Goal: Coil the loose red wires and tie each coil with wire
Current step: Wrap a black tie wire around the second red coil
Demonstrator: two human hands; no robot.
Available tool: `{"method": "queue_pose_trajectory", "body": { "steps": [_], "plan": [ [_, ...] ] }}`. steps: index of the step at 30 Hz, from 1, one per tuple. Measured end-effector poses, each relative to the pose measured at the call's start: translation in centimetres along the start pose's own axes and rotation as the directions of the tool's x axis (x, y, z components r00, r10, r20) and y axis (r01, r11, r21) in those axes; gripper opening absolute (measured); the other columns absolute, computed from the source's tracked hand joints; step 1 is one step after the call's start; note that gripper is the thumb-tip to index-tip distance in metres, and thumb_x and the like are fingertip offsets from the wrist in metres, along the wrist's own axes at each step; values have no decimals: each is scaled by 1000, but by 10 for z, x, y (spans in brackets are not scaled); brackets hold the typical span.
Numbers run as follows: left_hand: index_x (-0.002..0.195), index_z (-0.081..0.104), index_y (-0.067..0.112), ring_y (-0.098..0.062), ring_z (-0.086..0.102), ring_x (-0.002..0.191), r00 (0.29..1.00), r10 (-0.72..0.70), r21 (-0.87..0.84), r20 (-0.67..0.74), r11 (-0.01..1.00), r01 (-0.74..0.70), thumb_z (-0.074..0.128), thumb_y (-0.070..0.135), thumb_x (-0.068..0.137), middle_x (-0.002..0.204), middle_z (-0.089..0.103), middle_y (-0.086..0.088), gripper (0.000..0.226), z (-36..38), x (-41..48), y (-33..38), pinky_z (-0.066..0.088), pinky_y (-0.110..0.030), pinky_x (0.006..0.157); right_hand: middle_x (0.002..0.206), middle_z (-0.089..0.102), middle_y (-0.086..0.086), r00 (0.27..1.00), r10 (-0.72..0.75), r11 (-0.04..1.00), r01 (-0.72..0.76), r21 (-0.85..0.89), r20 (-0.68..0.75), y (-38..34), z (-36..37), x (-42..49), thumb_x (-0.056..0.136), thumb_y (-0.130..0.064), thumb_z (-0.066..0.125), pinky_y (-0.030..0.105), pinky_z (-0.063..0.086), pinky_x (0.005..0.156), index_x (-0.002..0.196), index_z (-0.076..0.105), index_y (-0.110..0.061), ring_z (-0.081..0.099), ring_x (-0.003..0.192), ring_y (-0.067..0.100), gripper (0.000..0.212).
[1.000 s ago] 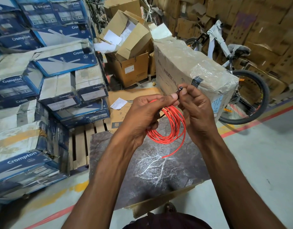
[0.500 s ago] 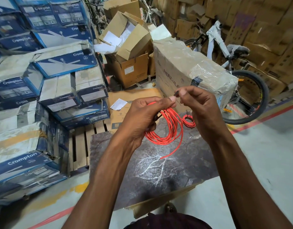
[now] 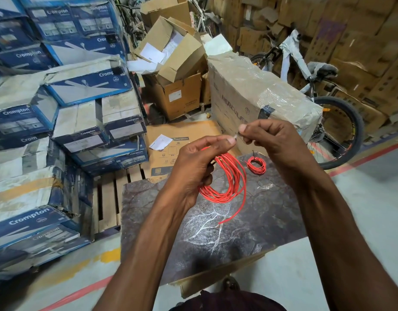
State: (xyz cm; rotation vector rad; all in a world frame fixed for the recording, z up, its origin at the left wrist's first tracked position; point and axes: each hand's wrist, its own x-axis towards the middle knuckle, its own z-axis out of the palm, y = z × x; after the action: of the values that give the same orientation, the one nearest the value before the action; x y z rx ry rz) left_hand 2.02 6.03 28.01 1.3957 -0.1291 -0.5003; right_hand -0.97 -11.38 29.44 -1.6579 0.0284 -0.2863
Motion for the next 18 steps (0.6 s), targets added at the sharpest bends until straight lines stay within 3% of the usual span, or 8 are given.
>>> {"method": "queue_pose_trajectory", "body": {
  "steps": [5, 13, 18],
  "plan": [
    [82, 81, 25, -6, 24, 42, 999, -10, -27, -39, 1000, 8, 78, 24, 81, 52, 45, 12, 3, 0, 1, -3, 15, -19, 42, 69, 61, 2, 996, 76, 996, -74, -43, 41, -3, 0, 0, 94, -13, 68, 8, 42, 65, 73, 71, -12, 52, 62, 0, 21],
    [75, 80, 24, -11, 20, 51, 993, -44, -69, -114, 997, 36, 74, 19, 82, 52, 48, 9, 10, 2, 5, -10, 12, -18, 44, 71, 63, 2, 994, 101, 993, -103, -60, -47, 0, 5, 5, 96, -10, 66, 7, 42, 62, 74, 70, -11, 54, 61, -3, 22],
    [68, 75, 24, -8, 17, 46, 992, -86, -104, -97, 992, 76, 79, 26, 80, 49, 40, 11, 13, 1, 6, -11, 10, -19, 44, 74, 65, 2, 989, 128, 988, -134, -80, -75, 0, 5, 10, 96, -16, 68, 20, 42, 69, 78, 73, -13, 56, 72, 7, 19]
  ]
}}
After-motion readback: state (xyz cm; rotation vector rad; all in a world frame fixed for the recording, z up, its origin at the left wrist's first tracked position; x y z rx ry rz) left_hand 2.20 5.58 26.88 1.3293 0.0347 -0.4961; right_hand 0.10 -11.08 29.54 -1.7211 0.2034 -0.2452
